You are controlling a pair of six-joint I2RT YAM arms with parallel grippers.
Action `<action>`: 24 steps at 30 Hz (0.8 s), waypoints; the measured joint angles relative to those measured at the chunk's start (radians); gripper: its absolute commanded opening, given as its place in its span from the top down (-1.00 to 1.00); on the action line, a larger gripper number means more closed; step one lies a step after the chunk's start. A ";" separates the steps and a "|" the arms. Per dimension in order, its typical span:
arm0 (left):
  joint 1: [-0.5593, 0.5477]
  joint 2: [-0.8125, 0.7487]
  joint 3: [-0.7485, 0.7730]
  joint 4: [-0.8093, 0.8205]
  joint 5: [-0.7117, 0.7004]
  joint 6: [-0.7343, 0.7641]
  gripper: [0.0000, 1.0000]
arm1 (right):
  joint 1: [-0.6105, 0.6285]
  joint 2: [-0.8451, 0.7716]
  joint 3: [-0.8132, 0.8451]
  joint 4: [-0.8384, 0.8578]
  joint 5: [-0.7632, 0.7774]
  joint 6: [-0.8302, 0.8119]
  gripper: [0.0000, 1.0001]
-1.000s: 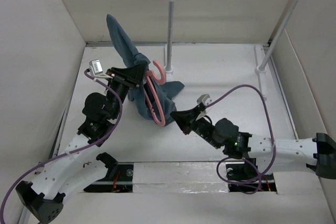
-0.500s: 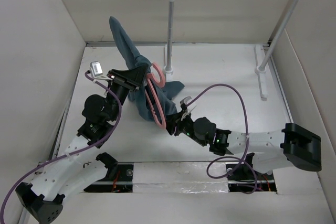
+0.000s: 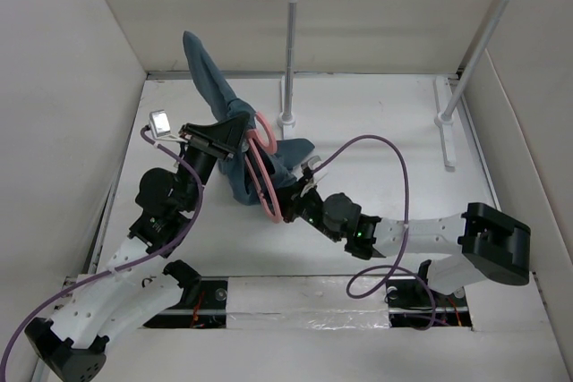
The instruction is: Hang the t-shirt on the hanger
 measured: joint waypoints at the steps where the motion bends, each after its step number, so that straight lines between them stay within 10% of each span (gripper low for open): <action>1: 0.000 0.000 -0.003 0.001 0.000 0.000 1.00 | 0.000 0.000 0.000 0.003 0.001 0.001 1.00; 24: -0.003 0.170 0.081 0.090 -0.113 0.224 1.00 | 0.336 -0.259 -0.203 -0.154 0.261 0.189 1.00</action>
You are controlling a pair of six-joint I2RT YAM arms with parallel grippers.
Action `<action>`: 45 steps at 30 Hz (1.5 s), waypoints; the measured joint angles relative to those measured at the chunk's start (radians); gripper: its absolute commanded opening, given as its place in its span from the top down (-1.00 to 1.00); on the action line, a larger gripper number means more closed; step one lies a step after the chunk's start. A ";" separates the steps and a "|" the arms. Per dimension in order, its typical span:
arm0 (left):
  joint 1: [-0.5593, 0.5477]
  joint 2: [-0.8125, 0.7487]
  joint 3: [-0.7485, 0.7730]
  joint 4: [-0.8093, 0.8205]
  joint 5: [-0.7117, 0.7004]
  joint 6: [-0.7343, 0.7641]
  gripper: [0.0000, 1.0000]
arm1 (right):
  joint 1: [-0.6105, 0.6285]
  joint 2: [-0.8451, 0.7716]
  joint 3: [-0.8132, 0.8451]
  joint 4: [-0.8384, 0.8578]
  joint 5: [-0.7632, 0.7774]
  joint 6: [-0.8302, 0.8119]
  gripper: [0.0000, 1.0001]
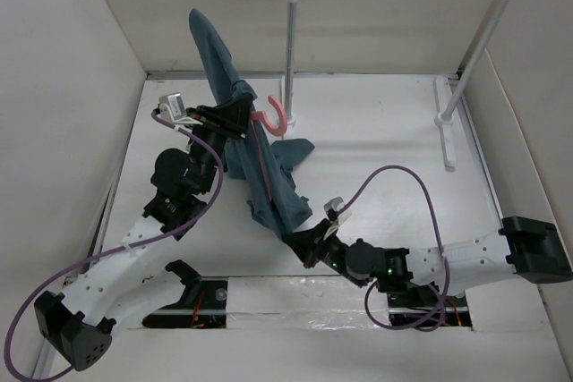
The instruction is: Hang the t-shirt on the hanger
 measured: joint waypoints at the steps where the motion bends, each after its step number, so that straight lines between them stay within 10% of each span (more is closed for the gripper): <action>1: -0.001 0.002 0.006 0.003 -0.006 0.018 1.00 | 0.009 -0.018 -0.007 -0.009 0.009 0.010 1.00; 12: 0.001 -0.012 -0.092 0.137 -0.003 0.014 1.00 | 0.094 -0.166 0.121 -0.282 0.029 -0.005 1.00; 19: 0.002 -0.077 -0.199 0.099 0.028 -0.142 1.00 | 0.097 0.051 0.396 -0.354 0.032 -0.068 0.96; 24: 0.003 -0.194 -0.250 0.021 0.075 -0.224 1.00 | 0.095 0.237 0.448 -0.418 0.015 -0.075 -0.19; 28: 0.003 -0.273 -0.268 -0.062 0.098 -0.256 1.00 | 0.095 0.242 0.454 -0.514 -0.003 -0.084 -0.49; 32: 0.003 -0.328 -0.298 -0.131 0.104 -0.270 1.00 | 0.095 0.164 0.482 -0.619 -0.005 -0.089 -0.19; 34: 0.003 -0.344 -0.321 -0.153 0.107 -0.276 1.00 | 0.095 0.111 0.497 -0.649 -0.002 -0.101 0.64; 36: 0.003 -0.352 -0.337 -0.169 0.112 -0.283 1.00 | 0.087 0.065 0.512 -0.655 0.005 -0.116 1.00; 45: 0.003 -0.344 -0.365 -0.173 0.139 -0.309 1.00 | -0.055 0.120 0.599 -0.543 -0.046 -0.192 0.78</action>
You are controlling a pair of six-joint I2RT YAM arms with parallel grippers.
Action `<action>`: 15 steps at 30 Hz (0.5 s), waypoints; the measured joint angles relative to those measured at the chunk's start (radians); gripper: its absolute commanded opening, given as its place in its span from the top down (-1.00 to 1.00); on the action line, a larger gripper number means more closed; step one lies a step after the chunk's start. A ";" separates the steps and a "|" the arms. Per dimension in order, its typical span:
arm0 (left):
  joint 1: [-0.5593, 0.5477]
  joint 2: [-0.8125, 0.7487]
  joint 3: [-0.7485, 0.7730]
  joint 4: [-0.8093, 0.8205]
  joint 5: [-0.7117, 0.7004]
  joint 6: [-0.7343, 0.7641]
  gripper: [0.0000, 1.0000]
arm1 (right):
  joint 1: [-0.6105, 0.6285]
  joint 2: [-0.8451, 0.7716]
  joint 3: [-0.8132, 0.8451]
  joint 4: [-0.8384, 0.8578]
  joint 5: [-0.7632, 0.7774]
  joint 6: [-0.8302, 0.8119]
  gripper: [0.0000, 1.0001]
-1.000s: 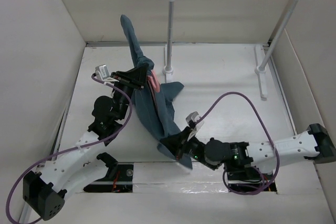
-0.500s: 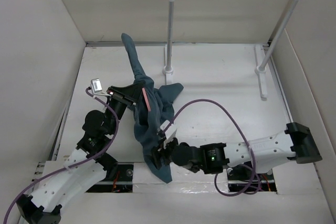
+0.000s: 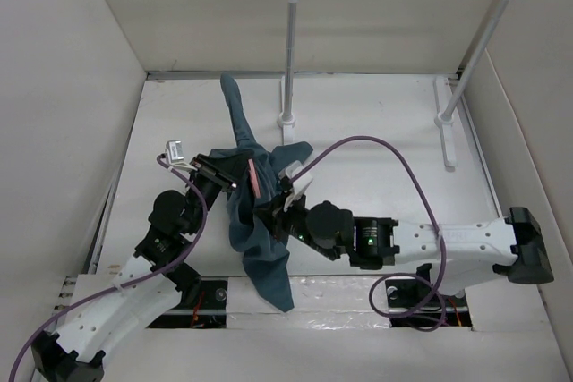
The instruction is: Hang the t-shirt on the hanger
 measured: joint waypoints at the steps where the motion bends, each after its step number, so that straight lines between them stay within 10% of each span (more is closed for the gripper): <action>1: 0.000 -0.001 0.000 0.002 0.002 0.000 1.00 | -0.019 0.016 0.000 0.015 -0.014 -0.004 0.68; 4: 0.000 -0.002 0.000 -0.002 0.002 0.001 1.00 | -0.063 0.056 -0.003 0.052 -0.067 -0.011 0.39; 15: 0.000 -0.008 -0.010 -0.014 0.002 0.013 1.00 | -0.104 0.030 -0.054 0.099 -0.090 -0.017 0.22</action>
